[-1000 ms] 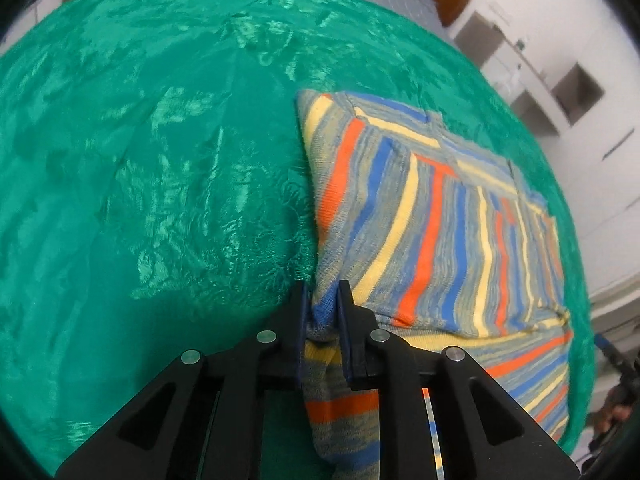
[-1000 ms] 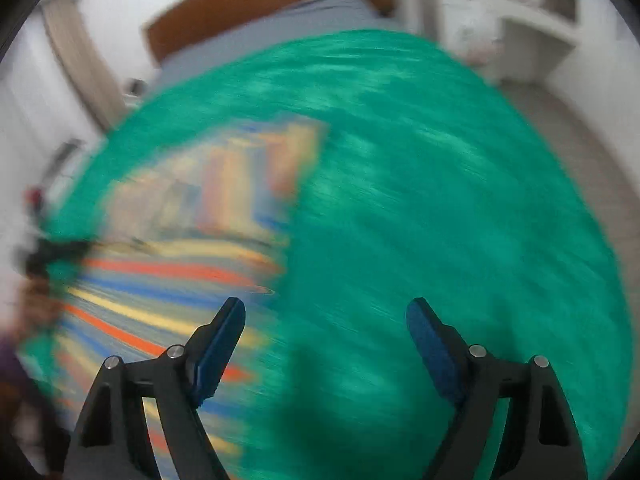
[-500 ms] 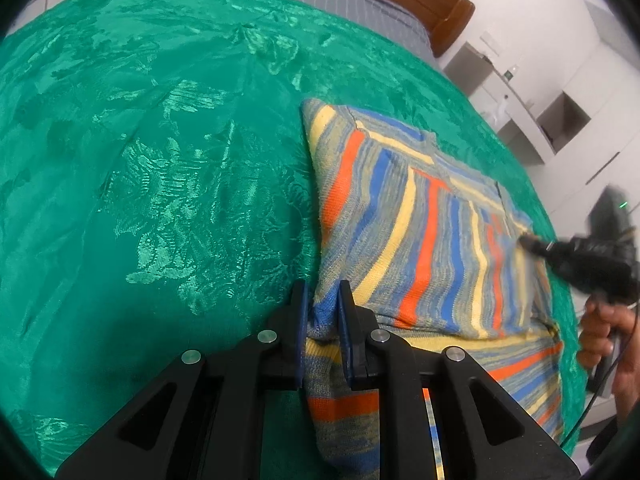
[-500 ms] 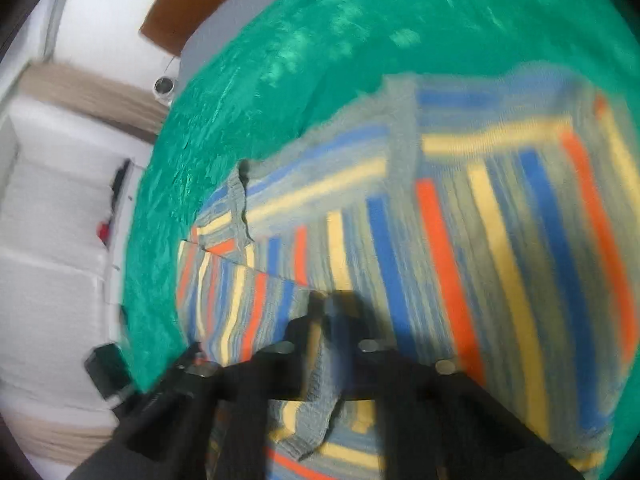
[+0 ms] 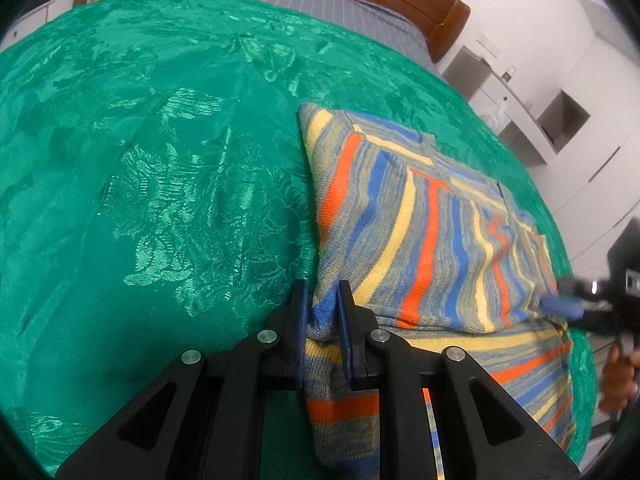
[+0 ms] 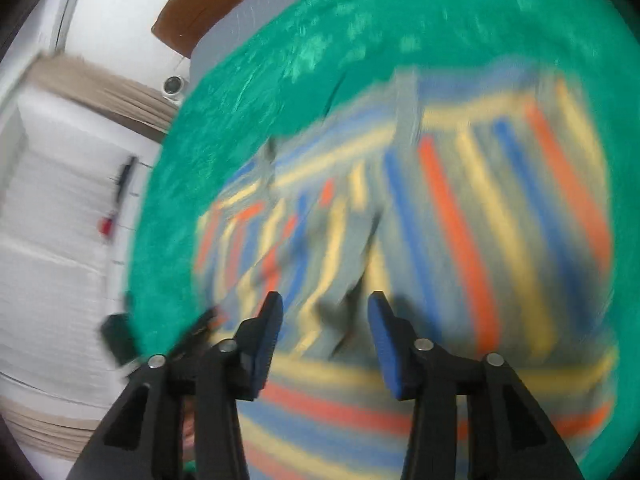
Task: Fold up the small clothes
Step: 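Lay the sleeve across the sweater body with the left gripper and release, then grasp the sweater hem with the left gripper while the right gripper grasps the hem too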
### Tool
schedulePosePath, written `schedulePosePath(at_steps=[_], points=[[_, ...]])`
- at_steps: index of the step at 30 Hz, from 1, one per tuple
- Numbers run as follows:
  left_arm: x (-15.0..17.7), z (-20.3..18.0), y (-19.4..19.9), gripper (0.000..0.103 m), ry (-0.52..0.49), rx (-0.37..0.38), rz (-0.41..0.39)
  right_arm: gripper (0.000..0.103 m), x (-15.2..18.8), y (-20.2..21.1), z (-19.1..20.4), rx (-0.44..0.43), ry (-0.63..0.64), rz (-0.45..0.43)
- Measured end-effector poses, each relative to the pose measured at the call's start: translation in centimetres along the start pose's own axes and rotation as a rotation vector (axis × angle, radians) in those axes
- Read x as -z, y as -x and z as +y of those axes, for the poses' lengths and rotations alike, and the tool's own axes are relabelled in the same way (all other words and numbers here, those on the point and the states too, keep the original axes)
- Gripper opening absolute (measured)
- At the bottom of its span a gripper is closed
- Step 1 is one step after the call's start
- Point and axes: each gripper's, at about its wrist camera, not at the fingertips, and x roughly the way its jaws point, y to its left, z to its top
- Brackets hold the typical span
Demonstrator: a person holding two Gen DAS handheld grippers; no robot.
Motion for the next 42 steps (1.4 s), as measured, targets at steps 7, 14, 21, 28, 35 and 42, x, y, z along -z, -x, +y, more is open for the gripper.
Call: schedulePosePath(at_steps=[7, 14, 21, 28, 35, 42], points=[[0.0, 0.0, 0.0, 0.016, -0.003, -0.004, -0.002, 0.003, 2.9, -2.5, -1.3, 0.112, -0.049, -0.006], [-0.7, 0.2, 0.9, 0.024, 0.042, 0.005, 0.046, 0.016, 3.1, -2.5, 0.3, 0.179, 0.080, -0.040], [2.6, -1.4, 8.6, 0.084, -0.106, -0.082, 0.014, 0.076, 9.4, 7.6, -1.1, 0.230, 0.300, -0.251], [9.1, 0.1, 12.7, 0.091, -0.180, -0.227, 0.015, 0.081, 17.3, 15.7, -8.3, 0.471, 0.362, -0.470], [11.9, 2.8, 11.9, 0.098, -0.073, -0.261, 0.028, 0.081, 22.0, 18.4, -14.2, 0.497, 0.167, -0.587], [12.5, 2.5, 10.9, 0.103, -0.077, -0.297, 0.015, 0.081, 22.6, 19.8, -14.8, 0.491, 0.108, -0.650]])
